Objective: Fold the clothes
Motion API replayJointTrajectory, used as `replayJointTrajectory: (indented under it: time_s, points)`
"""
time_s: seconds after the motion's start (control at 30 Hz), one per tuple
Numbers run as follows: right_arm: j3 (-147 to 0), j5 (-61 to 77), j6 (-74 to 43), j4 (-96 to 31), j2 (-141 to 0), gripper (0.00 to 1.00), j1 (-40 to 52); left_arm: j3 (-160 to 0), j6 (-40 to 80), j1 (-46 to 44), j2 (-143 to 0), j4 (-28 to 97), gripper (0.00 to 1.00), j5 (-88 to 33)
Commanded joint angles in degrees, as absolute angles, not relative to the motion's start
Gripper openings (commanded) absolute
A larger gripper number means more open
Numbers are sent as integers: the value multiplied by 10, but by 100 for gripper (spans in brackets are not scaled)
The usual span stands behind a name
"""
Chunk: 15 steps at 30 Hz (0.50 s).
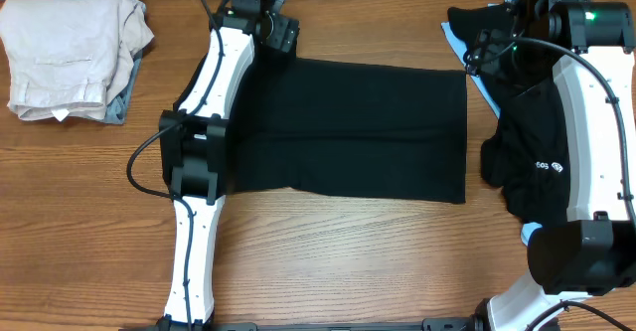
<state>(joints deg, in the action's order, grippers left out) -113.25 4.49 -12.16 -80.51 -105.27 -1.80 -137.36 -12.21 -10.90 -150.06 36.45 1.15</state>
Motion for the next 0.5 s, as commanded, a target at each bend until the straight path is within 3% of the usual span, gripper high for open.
replayJointTrajectory:
  time_s: [0.0,0.23,0.33,0.47]
  points:
    - [-1143,46,-119,-799,-1047,75,-19,-1390,-130,-111,-1540,349,82,21]
    - [-1143,46,-119,-798,-1047,76,-19,-1389,-85,-111,-1564,295,66,23]
    - [-1143,46,-119,-798,-1047,77,-19,-1389,-85,-113,-1564,282,43,23]
    - [-1143,46,-119,-796,-1047,77,-19,-1389,-85,-113,-1564,275,29,27]
